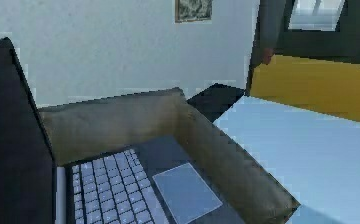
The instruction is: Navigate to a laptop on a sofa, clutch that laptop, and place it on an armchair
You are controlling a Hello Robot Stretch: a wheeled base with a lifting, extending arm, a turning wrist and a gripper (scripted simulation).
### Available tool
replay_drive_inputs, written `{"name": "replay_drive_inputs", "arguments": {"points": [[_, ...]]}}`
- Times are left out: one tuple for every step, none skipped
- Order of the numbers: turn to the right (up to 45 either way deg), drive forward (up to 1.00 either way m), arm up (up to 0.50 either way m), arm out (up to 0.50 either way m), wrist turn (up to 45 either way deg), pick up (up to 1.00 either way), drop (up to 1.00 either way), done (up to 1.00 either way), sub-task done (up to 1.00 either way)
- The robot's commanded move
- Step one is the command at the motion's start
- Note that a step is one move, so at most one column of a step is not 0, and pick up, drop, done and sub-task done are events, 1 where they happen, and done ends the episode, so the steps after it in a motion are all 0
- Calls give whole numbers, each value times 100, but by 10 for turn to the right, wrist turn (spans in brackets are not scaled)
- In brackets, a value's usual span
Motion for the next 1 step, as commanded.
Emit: {"name": "replay_drive_inputs", "arguments": {"points": [[-450, 0, 0, 0, 0, 0, 0, 0, 0]]}}
